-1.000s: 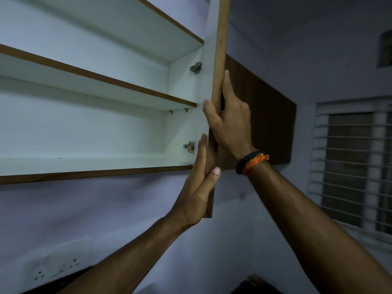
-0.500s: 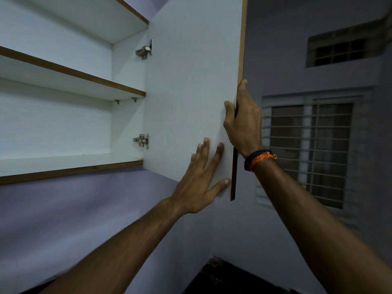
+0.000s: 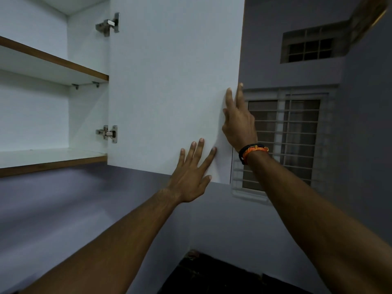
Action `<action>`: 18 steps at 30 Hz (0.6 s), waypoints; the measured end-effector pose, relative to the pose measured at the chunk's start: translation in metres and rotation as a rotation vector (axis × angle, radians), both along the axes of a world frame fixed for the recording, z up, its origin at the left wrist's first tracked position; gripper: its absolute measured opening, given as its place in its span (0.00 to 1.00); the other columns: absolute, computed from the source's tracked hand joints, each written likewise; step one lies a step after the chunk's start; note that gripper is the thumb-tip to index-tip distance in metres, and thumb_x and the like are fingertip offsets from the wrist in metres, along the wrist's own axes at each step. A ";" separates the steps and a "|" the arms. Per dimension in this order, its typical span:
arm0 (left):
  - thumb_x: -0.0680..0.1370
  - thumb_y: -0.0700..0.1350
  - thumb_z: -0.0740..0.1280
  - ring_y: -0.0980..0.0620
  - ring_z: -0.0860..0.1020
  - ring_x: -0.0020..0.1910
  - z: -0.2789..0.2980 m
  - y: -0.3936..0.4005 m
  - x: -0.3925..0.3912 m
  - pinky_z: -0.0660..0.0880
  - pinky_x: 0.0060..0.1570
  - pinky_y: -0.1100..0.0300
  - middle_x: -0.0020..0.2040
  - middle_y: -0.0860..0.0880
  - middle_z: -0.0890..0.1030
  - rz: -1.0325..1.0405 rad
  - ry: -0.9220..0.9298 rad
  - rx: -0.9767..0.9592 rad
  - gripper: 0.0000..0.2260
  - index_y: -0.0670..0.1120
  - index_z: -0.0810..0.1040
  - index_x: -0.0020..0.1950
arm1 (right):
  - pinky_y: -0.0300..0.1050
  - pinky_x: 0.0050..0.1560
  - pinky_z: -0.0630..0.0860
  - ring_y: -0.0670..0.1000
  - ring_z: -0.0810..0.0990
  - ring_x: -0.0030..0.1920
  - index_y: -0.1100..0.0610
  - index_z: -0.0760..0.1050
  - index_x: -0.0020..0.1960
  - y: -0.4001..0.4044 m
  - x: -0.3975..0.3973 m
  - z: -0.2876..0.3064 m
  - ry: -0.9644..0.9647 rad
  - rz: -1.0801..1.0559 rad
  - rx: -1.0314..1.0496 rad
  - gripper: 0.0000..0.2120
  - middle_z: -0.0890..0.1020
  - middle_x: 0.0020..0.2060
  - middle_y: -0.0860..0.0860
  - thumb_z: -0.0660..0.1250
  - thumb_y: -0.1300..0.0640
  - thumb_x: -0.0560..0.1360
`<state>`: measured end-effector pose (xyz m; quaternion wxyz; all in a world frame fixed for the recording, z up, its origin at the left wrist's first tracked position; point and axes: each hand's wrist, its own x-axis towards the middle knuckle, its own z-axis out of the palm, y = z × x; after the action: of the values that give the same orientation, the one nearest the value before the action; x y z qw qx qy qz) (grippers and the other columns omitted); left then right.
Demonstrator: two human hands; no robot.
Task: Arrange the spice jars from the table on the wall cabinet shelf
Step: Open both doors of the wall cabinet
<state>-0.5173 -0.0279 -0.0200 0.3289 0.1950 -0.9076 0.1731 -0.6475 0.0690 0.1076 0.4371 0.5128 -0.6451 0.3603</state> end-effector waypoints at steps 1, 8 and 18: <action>0.83 0.55 0.54 0.41 0.31 0.78 -0.001 -0.003 -0.001 0.39 0.76 0.37 0.79 0.43 0.29 0.006 0.005 -0.018 0.34 0.53 0.33 0.80 | 0.46 0.47 0.81 0.52 0.77 0.44 0.58 0.51 0.83 -0.001 -0.005 -0.001 0.039 -0.010 0.003 0.30 0.45 0.82 0.60 0.58 0.64 0.84; 0.84 0.54 0.50 0.44 0.34 0.79 -0.004 -0.025 0.002 0.42 0.77 0.38 0.80 0.47 0.33 0.006 -0.007 -0.033 0.31 0.53 0.35 0.81 | 0.59 0.81 0.51 0.60 0.49 0.82 0.60 0.51 0.82 -0.008 -0.036 -0.002 0.215 -0.145 0.003 0.27 0.50 0.81 0.64 0.49 0.52 0.87; 0.84 0.53 0.55 0.43 0.36 0.80 0.009 -0.014 0.021 0.44 0.77 0.38 0.81 0.49 0.33 -0.030 -0.086 0.096 0.32 0.54 0.37 0.81 | 0.57 0.82 0.49 0.61 0.47 0.82 0.62 0.48 0.82 -0.013 -0.011 -0.015 0.088 -0.132 -0.037 0.28 0.48 0.81 0.65 0.52 0.59 0.85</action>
<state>-0.4963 -0.0418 -0.0108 0.2824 0.1893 -0.9310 0.1324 -0.6582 0.0557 0.0929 0.4972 0.4765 -0.6508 0.3196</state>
